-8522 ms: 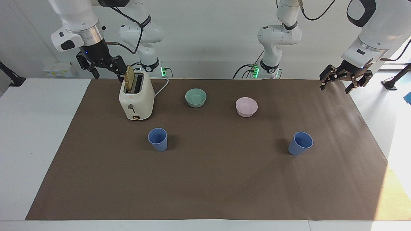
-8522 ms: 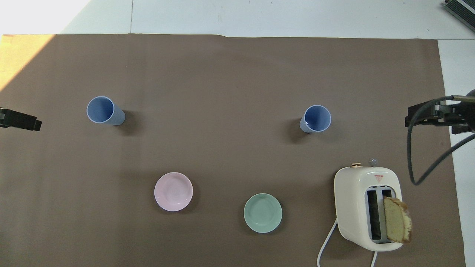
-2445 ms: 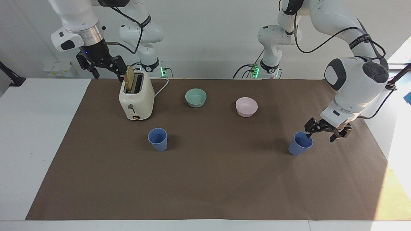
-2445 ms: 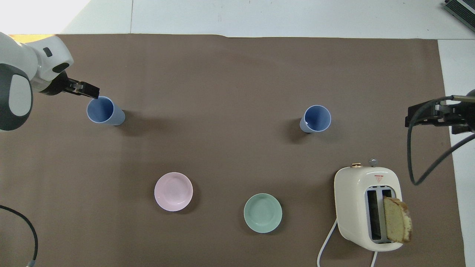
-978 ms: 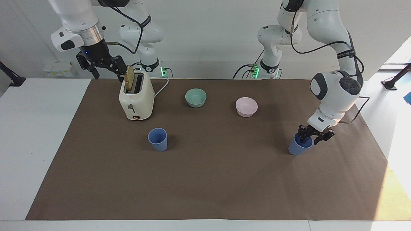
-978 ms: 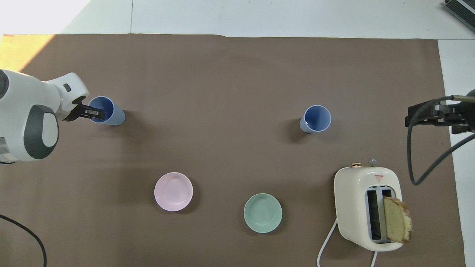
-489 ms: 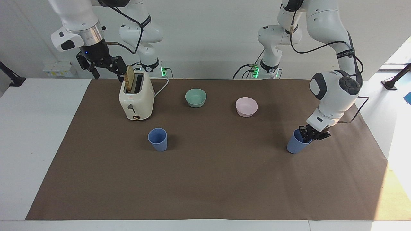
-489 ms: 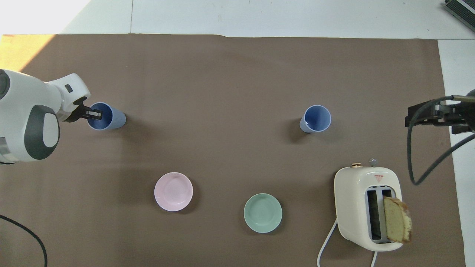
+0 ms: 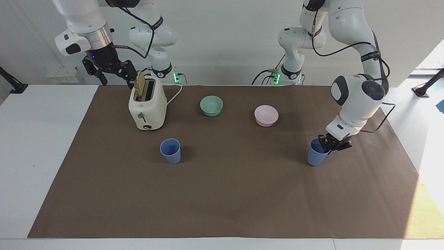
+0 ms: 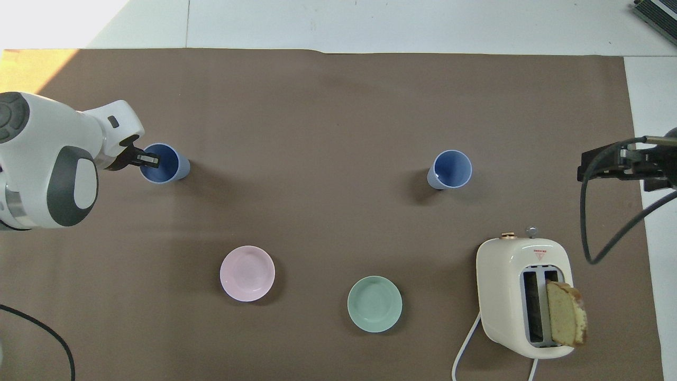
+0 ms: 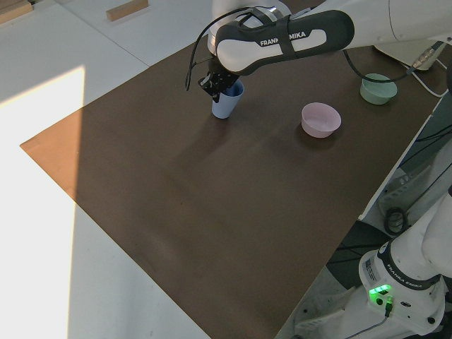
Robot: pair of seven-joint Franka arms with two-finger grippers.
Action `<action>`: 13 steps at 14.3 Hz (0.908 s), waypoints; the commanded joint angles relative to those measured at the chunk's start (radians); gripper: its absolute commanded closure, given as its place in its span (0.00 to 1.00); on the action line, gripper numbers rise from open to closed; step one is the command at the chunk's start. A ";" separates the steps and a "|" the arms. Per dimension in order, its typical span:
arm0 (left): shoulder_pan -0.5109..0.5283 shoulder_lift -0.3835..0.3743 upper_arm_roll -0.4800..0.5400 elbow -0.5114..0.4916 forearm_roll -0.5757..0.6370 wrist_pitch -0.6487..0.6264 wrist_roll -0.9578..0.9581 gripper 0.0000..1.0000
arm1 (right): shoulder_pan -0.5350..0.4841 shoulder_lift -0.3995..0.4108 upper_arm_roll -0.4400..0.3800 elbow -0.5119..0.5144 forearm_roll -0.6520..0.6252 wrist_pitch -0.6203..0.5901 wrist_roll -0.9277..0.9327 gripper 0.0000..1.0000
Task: Stack blue cups with both arms
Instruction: 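Carry the blue cup with the left gripper toward the table center and set it down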
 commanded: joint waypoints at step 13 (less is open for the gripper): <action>-0.447 -0.003 0.001 -0.030 -0.001 0.083 -0.566 1.00 | -0.007 -0.013 0.003 -0.016 0.019 0.003 0.009 0.00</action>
